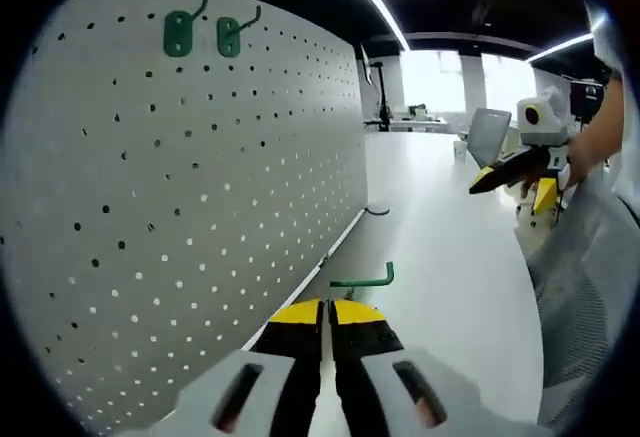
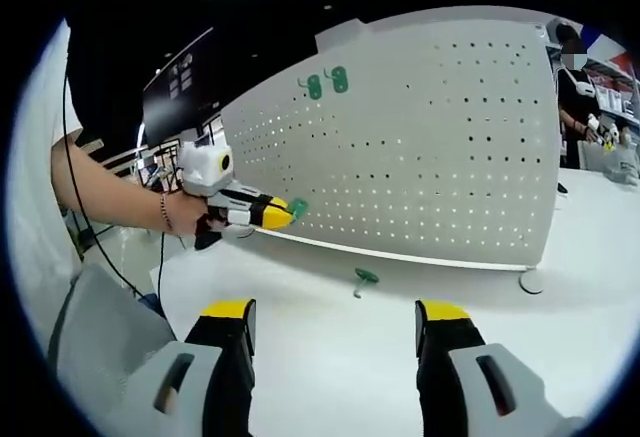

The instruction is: Insert the hook assembly into the mounting plate slot until the hook locks in place.

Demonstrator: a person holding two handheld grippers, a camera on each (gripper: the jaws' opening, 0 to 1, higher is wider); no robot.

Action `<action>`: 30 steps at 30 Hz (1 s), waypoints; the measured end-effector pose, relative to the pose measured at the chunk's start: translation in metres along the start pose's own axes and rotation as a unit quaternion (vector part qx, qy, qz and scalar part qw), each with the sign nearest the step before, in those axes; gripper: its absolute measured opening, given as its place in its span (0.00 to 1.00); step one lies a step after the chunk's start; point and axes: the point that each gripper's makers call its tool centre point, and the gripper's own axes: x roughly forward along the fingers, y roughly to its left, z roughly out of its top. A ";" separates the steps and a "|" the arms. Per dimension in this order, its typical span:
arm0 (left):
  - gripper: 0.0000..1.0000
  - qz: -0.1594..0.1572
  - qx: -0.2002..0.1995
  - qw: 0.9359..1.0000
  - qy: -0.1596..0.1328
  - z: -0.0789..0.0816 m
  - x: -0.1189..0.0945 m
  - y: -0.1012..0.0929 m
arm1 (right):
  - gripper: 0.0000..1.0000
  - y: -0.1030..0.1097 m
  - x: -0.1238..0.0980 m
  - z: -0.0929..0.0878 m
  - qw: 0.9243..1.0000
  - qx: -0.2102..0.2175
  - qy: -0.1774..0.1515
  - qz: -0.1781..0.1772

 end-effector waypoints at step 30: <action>0.02 0.019 -0.064 0.990 -0.125 0.057 -0.039 -0.023 | 0.61 0.006 -0.001 0.012 1.000 0.000 -0.015 0.006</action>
